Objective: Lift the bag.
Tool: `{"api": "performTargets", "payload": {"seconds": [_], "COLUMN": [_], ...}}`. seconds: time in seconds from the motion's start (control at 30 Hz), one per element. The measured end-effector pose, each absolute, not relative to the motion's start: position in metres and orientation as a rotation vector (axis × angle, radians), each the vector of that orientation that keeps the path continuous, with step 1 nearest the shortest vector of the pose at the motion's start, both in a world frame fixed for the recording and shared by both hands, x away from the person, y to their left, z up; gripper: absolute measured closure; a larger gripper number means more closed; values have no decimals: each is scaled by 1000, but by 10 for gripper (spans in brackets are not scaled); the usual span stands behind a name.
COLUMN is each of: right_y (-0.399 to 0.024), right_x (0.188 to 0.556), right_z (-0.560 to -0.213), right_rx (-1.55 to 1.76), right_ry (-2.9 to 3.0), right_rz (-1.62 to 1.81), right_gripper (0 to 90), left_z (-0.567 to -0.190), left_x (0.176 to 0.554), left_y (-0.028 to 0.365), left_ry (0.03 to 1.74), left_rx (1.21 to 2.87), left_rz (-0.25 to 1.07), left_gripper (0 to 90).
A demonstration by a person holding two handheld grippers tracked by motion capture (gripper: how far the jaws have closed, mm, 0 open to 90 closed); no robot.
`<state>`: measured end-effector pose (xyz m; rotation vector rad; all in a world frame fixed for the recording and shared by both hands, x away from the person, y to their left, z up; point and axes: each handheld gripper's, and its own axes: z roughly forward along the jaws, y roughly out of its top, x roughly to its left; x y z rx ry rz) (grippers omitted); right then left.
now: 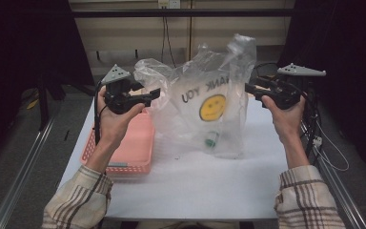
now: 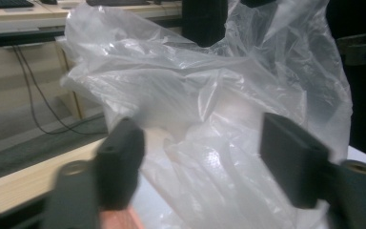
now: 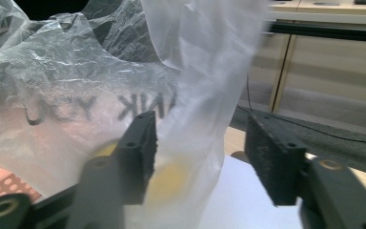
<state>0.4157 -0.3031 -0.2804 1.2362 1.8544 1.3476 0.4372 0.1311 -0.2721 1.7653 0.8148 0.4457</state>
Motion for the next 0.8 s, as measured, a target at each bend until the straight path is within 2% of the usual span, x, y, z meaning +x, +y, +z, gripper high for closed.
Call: {"api": "performTargets", "payload": {"seconds": [0.13, 0.3, 0.47, 0.8], "right_y": [-301, -299, -298, -293], "right_x": [410, 403, 394, 372], "right_z": [-283, -292, -299, -312], "right_rx": [1235, 1234, 1240, 1245], "right_ry": [1864, 1864, 1868, 1885], "right_rz": [1328, 1325, 1320, 1356], "right_gripper": [282, 193, 172, 144], "left_z": [-273, -279, -282, -301], "left_x": [433, 424, 407, 397], "left_y": [136, 144, 149, 160], "left_ry": [819, 833, 815, 825], "left_rx": [1779, 1777, 1776, 1781], "left_rz": [462, 479, 493, 490], "left_gripper": [163, 81, 72, 57]}}
